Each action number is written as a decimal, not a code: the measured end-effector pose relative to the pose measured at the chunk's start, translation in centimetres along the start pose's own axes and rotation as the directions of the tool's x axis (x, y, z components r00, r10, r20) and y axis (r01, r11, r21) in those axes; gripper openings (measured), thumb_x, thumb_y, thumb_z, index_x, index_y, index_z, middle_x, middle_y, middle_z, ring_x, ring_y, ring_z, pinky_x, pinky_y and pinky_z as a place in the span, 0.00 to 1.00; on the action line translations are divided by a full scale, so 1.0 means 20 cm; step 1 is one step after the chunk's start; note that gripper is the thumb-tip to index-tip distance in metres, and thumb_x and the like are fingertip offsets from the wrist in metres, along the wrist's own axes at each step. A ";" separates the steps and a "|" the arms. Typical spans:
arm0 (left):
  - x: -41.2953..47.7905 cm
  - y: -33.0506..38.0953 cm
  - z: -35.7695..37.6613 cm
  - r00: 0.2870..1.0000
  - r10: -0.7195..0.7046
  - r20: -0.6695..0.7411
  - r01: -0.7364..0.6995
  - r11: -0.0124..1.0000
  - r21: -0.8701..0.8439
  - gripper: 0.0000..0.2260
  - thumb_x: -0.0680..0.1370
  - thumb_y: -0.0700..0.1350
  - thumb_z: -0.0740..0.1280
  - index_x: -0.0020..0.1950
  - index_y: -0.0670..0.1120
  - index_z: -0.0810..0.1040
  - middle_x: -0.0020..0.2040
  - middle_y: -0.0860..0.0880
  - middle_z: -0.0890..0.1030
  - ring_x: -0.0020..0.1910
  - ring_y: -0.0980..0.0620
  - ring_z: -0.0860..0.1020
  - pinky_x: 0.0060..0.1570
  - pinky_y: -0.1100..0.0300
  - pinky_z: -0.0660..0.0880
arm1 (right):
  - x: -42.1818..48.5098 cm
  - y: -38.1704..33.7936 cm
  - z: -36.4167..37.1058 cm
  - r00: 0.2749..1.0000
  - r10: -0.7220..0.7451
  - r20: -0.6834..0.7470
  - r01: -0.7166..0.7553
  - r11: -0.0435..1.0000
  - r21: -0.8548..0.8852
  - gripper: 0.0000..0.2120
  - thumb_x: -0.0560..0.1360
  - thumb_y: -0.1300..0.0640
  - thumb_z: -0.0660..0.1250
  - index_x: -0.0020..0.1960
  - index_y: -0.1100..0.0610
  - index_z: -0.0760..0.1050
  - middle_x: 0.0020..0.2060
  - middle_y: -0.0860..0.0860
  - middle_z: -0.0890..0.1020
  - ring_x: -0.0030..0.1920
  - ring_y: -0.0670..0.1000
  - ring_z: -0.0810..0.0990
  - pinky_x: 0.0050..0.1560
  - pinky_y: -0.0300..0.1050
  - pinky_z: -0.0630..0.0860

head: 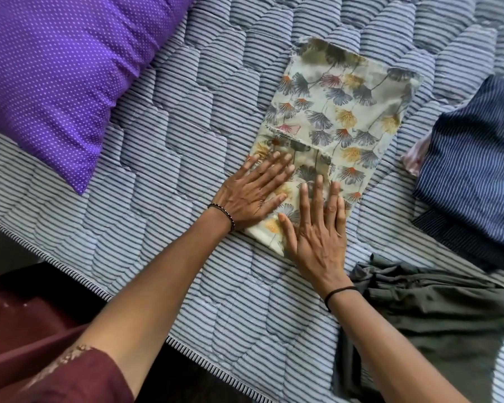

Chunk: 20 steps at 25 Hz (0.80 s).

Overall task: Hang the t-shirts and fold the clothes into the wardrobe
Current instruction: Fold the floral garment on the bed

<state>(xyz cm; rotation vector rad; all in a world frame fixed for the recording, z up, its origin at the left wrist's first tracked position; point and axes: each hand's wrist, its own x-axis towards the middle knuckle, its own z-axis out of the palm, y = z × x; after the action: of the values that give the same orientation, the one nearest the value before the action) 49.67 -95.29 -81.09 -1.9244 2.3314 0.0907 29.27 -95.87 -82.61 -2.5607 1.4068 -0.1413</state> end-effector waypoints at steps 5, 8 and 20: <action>-0.02 -0.02 0.00 0.999 0.038 -0.001 -0.038 0.999 -0.018 0.28 0.84 0.57 0.43 0.81 0.47 0.50 0.81 0.47 0.50 0.80 0.49 0.48 0.77 0.44 0.53 | -0.03 0.01 -0.02 0.999 0.017 -0.033 -0.015 0.999 0.052 0.35 0.84 0.38 0.55 0.83 0.57 0.55 0.83 0.58 0.52 0.82 0.62 0.48 0.80 0.60 0.52; -0.01 -0.03 -0.01 0.999 0.023 -0.024 -0.024 0.999 -0.030 0.28 0.84 0.58 0.44 0.81 0.47 0.51 0.81 0.47 0.50 0.80 0.49 0.48 0.77 0.44 0.52 | 0.04 0.03 -0.08 0.990 0.100 -0.100 -0.079 0.978 0.195 0.31 0.83 0.40 0.58 0.79 0.59 0.63 0.80 0.56 0.62 0.79 0.58 0.61 0.76 0.55 0.60; 0.51 -0.09 -0.13 0.839 -0.530 0.124 0.520 0.712 -0.471 0.34 0.82 0.63 0.50 0.80 0.46 0.43 0.81 0.44 0.45 0.80 0.46 0.46 0.78 0.50 0.43 | 0.72 0.35 -0.23 0.834 0.517 -0.190 -0.350 0.763 0.543 0.26 0.78 0.54 0.62 0.72 0.62 0.62 0.66 0.58 0.70 0.66 0.53 0.68 0.73 0.56 0.65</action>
<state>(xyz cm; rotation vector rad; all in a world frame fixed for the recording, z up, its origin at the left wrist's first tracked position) 49.39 -105.79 -79.85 -2.7675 1.7692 0.6682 30.34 -112.30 -79.98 -1.7881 1.7747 -0.7746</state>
